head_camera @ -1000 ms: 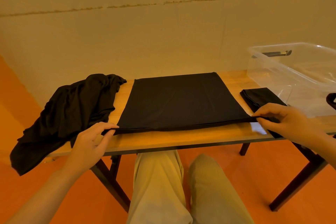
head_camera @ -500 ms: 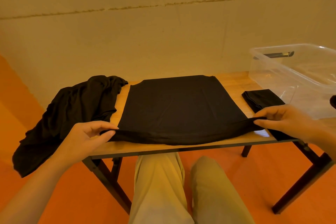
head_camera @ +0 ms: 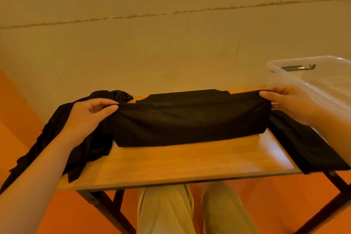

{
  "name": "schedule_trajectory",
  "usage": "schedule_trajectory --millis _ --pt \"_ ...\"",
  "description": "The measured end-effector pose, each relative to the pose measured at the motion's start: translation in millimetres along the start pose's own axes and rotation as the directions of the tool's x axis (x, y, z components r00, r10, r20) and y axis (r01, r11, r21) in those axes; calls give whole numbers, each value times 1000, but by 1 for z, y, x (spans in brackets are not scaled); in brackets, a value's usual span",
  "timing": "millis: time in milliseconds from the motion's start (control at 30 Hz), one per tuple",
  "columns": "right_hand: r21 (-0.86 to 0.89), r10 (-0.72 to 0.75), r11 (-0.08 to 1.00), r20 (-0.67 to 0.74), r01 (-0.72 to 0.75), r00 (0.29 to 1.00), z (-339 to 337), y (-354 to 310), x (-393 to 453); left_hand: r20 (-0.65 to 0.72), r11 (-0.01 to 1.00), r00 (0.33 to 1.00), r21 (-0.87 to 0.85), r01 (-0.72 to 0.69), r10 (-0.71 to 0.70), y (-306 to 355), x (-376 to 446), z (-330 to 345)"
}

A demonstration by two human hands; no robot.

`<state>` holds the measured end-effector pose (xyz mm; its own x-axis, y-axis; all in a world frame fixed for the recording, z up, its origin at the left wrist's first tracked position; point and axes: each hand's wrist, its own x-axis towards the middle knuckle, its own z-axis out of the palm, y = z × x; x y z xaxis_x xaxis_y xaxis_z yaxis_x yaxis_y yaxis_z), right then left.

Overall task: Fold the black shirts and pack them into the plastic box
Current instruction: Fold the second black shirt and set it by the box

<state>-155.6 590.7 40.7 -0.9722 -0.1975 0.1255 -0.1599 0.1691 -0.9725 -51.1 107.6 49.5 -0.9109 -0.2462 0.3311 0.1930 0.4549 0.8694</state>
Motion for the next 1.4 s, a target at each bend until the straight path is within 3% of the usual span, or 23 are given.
schedule_trajectory --millis 233,533,733,833,933,1033,1167,1267,1400 --pt "-55 98 993 -82 -102 992 -3 -17 92 -38 996 995 6 88 -88 -10 99 14" --pt "-279 293 893 -233 -352 927 24 56 222 15 911 972 352 216 -236 -96 211 78" --pt "-592 151 749 -284 -297 947 35 93 244 -27 804 984 572 158 -174 -147 225 107" --pt "-711 46 657 -295 -252 954 38 95 244 -79 729 997 681 72 -24 -150 221 113" --pt "-847 -159 523 -204 -93 966 45 98 234 -21 642 984 760 -100 178 -145 209 119" --pt "-866 -264 476 26 154 964 64 93 204 210 601 963 753 -268 166 -126 179 128" --pt "-854 -48 469 227 223 973 88 90 155 408 600 913 731 -324 -4 -111 126 139" --pt "-888 111 425 242 174 964 92 94 131 381 596 908 774 -211 -173 -111 105 134" --pt "-913 162 378 227 152 960 90 93 103 351 563 901 812 -157 -255 -103 78 128"
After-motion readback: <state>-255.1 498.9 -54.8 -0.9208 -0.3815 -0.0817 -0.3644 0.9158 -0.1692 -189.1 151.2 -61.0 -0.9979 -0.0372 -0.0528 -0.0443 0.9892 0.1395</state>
